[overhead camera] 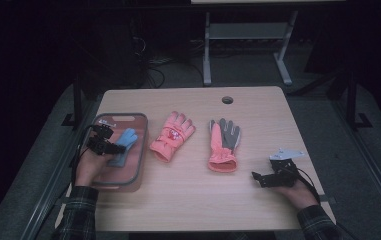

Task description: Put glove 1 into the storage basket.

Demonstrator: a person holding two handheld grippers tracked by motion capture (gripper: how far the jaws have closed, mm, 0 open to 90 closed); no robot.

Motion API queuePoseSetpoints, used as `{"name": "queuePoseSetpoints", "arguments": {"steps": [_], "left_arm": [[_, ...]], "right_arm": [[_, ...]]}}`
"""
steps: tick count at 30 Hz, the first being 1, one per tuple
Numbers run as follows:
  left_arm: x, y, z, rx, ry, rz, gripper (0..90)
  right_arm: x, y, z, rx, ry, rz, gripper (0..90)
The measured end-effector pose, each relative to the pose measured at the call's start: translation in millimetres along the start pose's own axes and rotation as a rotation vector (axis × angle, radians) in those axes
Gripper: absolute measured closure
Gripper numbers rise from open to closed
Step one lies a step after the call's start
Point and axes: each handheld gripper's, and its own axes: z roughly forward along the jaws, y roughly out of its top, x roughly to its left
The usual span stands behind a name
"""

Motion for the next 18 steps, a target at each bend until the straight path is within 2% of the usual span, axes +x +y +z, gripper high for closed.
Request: {"name": "queuePoseSetpoints", "arguments": {"steps": [6, 11, 13, 17, 18], "left_arm": [[1.6, -0.8, 3.0, 0.019, -0.017, -0.013, 53.1], [-3.3, -0.2, 5.2, 0.031, -0.026, -0.001, 41.6], [-6.1, 0.6, 4.6, 0.032, -0.048, 0.000, 39.0], [-9.9, 1.7, 4.8, 0.045, -0.055, 0.018, 30.9], [-10.7, 1.9, 4.7, 0.039, -0.046, 0.016, 28.7]], "right_arm": [[-0.1, 0.0, 0.0, 0.000, 0.000, 0.000, 9.1], [-0.1, 0.0, 0.0, 0.000, 0.000, -0.001, 9.1], [0.0, 0.0, 0.0, 0.000, 0.000, 0.000, 9.1], [0.0, 0.0, 0.0, 0.000, 0.000, 0.000, 9.1], [-0.1, 0.0, 0.0, 0.000, 0.000, -0.001, 9.2]]}}
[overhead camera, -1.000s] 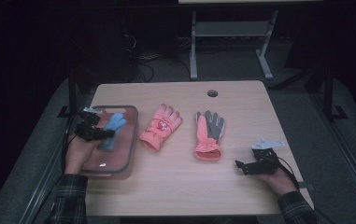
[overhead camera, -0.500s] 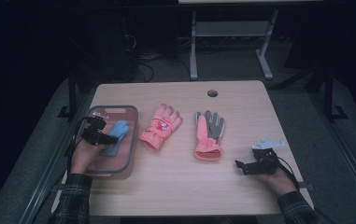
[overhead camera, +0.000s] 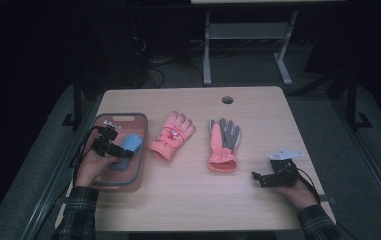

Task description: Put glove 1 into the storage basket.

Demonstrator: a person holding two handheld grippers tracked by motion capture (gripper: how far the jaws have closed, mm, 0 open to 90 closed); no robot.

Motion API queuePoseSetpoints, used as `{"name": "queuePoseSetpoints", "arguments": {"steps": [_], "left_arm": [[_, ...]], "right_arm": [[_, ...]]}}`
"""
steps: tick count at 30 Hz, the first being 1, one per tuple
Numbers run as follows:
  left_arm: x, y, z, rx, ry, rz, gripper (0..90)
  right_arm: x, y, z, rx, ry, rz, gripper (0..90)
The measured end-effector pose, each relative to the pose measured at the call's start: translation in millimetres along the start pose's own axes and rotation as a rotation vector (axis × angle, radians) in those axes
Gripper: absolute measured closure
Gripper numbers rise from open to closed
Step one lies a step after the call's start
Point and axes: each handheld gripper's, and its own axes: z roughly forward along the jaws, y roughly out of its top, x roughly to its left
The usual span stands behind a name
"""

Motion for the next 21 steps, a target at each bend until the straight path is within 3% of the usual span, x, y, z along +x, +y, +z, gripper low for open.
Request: {"name": "queuePoseSetpoints", "arguments": {"steps": [4, 7, 14, 21], "left_arm": [[1.6, 0.7, -3.3, -0.028, 0.034, -0.016, 19.8], [1.5, 1.6, -12.3, -0.067, 0.027, -0.016, 19.0], [-16.2, 10.1, -35.0, -0.184, -0.061, 0.038, 19.0], [-42.9, 19.4, -47.0, -0.248, -0.161, 0.098, 18.1]], "right_arm": [[0.0, 0.0, 0.0, 0.000, 0.000, 0.000, 9.1], [0.0, 0.0, 0.0, 0.000, 0.000, 0.000, 9.2], [0.0, 0.0, 0.0, 0.000, 0.000, 0.000, 9.1], [-0.1, 0.0, 0.0, 0.000, 0.000, -0.001, 9.2]]}}
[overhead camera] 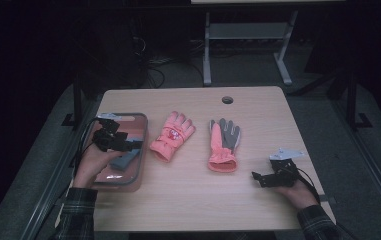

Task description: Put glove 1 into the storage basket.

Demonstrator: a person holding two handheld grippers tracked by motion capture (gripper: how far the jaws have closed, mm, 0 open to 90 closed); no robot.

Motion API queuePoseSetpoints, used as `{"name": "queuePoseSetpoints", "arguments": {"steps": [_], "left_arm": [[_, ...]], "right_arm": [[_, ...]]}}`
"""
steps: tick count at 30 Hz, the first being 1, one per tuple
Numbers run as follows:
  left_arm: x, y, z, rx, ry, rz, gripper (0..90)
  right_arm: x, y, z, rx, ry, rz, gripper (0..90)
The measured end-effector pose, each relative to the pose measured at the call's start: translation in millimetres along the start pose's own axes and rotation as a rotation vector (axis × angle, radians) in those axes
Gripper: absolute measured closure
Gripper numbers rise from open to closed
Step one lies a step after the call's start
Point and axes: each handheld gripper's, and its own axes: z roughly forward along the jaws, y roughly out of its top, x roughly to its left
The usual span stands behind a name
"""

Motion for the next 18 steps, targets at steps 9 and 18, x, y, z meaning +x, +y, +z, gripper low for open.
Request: {"name": "queuePoseSetpoints", "arguments": {"steps": [9, 18], "left_arm": [[-42.3, 9.0, 8.9, -0.022, -0.097, 0.077, 17.1], [-83.5, 2.0, 25.4, -0.013, -0.152, 0.170, 17.0]], "right_arm": [[0.2, -0.1, -0.1, 0.004, -0.005, 0.006, 8.4], [0.2, -0.3, -0.2, 0.003, -0.007, 0.005, 8.3]]}}
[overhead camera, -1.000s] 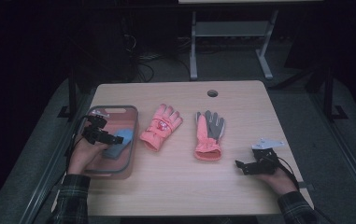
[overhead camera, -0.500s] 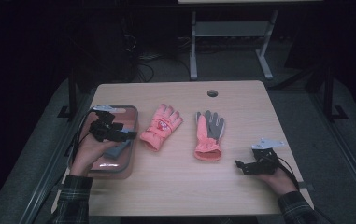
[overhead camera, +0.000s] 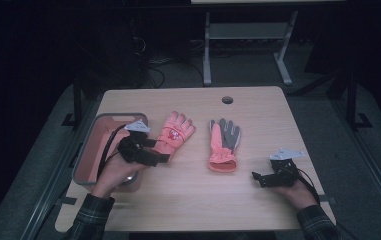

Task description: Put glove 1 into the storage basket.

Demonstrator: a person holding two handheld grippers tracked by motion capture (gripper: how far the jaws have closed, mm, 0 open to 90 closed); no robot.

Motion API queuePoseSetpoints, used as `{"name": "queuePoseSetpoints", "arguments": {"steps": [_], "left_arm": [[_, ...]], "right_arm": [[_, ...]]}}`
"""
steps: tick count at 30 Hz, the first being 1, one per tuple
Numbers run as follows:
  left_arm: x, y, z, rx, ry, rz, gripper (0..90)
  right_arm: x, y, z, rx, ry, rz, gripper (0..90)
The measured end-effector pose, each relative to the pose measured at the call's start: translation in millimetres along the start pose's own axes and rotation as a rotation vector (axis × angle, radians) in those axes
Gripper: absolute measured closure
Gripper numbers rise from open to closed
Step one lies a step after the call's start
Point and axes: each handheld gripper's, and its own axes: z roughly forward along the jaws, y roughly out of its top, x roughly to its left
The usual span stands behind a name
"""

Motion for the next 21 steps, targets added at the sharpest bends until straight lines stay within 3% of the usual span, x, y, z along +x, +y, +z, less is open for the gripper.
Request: {"name": "queuePoseSetpoints", "arguments": {"steps": [11, 16, 19, 21], "left_arm": [[-36.9, -15.1, 33.5, 0.037, -0.026, 0.103, 17.0], [-46.8, -29.5, 47.8, 0.051, -0.030, 0.129, 16.9], [-49.2, -37.2, 54.1, 0.065, -0.026, 0.165, 16.1], [-52.0, -42.2, 57.3, 0.064, -0.019, 0.166, 15.5]], "right_arm": [[0.5, -0.3, -0.2, -0.002, 0.003, -0.001, 8.3], [1.2, 2.4, -1.0, 0.025, 0.007, -0.001, 8.6], [1.1, 5.5, -2.3, 0.051, 0.004, -0.011, 13.4], [1.8, 7.8, -3.9, 0.051, 0.007, 0.001, 14.3]]}}
